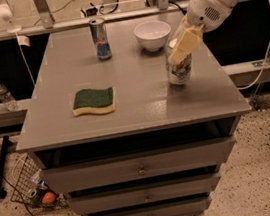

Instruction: Move 7up can near sponge

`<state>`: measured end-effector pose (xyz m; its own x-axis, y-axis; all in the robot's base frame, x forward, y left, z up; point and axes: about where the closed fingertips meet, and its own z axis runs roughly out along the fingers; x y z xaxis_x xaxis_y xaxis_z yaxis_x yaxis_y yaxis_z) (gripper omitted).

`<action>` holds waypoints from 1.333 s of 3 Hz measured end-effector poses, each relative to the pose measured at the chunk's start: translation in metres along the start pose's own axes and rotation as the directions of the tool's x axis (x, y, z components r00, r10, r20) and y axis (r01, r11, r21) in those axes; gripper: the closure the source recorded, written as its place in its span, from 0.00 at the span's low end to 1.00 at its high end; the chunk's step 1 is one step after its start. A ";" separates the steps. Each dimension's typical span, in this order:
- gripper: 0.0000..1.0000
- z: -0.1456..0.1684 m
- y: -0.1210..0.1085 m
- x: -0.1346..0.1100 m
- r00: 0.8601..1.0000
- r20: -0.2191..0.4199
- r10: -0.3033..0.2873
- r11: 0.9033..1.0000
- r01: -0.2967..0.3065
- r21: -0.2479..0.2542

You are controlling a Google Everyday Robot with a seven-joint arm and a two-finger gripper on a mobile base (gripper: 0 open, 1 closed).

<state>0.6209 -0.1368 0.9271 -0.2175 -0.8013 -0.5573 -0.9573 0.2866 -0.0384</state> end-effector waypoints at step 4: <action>1.00 0.050 -0.002 -0.071 0.987 0.032 -0.157 0.981 0.160 -0.114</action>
Offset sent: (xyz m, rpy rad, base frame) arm 0.0090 0.0547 0.0393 -0.0217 -0.0721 0.1518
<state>0.6477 -0.0542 0.9249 -0.0581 -0.8194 -0.5703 -0.9951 0.0931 -0.0324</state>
